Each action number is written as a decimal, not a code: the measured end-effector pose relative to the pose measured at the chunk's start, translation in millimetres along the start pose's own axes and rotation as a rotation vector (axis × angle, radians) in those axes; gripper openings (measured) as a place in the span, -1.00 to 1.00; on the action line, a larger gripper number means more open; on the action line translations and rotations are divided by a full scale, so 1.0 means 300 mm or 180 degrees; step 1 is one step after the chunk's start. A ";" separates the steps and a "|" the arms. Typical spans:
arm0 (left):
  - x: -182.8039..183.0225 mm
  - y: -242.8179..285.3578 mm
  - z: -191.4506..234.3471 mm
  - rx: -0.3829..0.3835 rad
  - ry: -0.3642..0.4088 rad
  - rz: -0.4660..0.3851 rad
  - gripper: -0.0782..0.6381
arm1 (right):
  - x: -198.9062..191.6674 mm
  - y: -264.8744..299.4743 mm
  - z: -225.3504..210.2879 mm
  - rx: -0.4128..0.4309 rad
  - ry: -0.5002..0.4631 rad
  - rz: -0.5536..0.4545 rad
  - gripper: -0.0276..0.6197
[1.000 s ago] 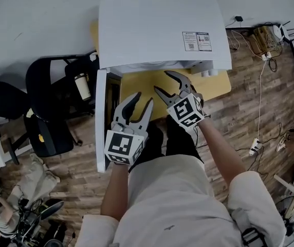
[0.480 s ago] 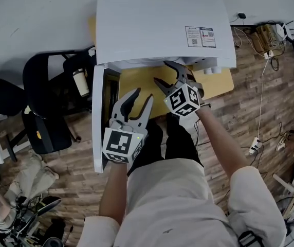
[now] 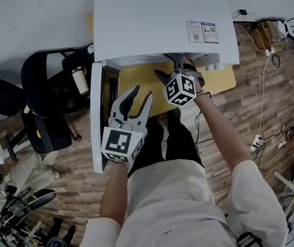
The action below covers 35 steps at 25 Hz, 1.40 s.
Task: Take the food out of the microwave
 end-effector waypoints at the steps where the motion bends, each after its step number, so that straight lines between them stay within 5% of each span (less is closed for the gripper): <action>1: -0.002 0.000 0.000 -0.0002 0.0001 0.0005 -0.43 | -0.003 0.010 0.001 0.0001 -0.0045 0.0021 0.08; 17: -0.017 -0.005 0.016 0.0001 -0.0030 0.0039 -0.43 | -0.038 0.135 0.033 0.0174 -0.0778 0.0320 0.19; 35: -0.017 -0.011 0.001 0.0011 -0.0049 0.0040 -0.43 | -0.049 0.145 0.046 0.0250 -0.0783 0.0419 0.09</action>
Point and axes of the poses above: the fingertips, and each gripper's own axes: y forward along the fingers, z to its left, x out of its top, the point moved 1 cm from there along -y, backward along the fingers, and after that the axes turned 6 degrees about -x, right-handed, at the moved point
